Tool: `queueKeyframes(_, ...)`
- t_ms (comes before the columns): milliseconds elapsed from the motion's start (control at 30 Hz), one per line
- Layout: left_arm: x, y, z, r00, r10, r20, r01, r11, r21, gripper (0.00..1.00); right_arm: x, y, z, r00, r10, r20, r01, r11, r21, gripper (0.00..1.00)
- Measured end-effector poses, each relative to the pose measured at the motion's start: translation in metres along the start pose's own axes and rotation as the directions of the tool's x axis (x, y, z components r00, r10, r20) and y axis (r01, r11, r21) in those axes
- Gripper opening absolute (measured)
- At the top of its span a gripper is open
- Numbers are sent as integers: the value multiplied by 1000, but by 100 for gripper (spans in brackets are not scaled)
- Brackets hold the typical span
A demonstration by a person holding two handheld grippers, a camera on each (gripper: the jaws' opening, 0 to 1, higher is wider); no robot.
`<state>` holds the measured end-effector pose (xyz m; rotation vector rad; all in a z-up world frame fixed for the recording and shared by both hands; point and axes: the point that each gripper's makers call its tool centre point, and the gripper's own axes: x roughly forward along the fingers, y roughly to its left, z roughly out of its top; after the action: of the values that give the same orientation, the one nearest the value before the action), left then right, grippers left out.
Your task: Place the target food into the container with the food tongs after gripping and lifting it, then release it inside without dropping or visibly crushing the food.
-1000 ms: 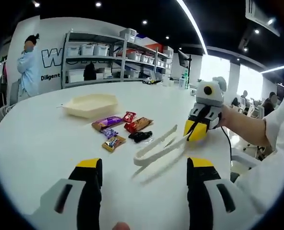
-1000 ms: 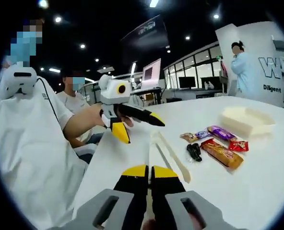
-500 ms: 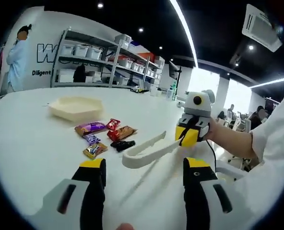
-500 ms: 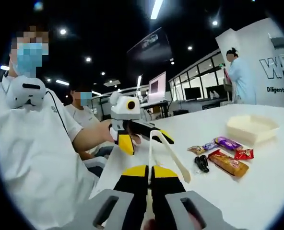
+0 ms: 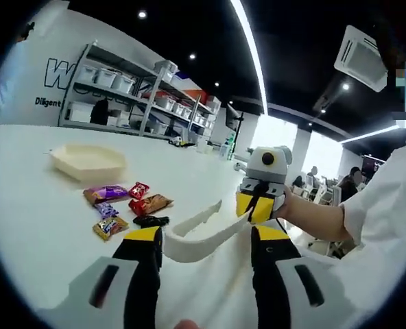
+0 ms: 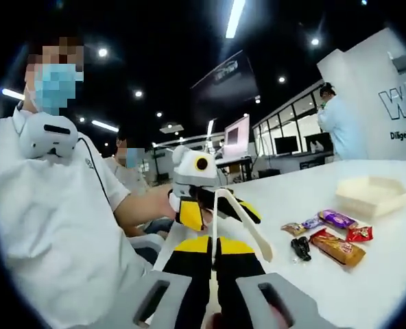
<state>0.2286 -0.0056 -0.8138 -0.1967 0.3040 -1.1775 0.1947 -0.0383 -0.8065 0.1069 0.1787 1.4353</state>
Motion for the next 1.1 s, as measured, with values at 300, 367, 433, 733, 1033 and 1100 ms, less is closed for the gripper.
queueKeyframes(300,2,-12,15,995,-56,76,56,998,0,43,0,6,8,998,37,56,-39,999,28,0)
queueKeyframes(367,3,-14,17,995,-59,84,59,998,9,41,-1,7,11,996,44,74,-46,998,33,0)
queueKeyframes(433,4,-15,17,995,-62,83,61,998,19,39,0,9,12,995,51,82,-54,998,40,0)
queueKeyframes(733,5,-23,26,988,-96,117,92,995,40,34,1,14,17,990,81,116,-89,994,67,0)
queueKeyframes(1033,8,-29,28,985,-111,132,106,993,44,35,2,18,22,983,103,153,-117,990,82,0)
queueKeyframes(1100,9,-30,27,985,-113,132,109,993,42,35,2,18,25,981,107,165,-122,989,86,0)
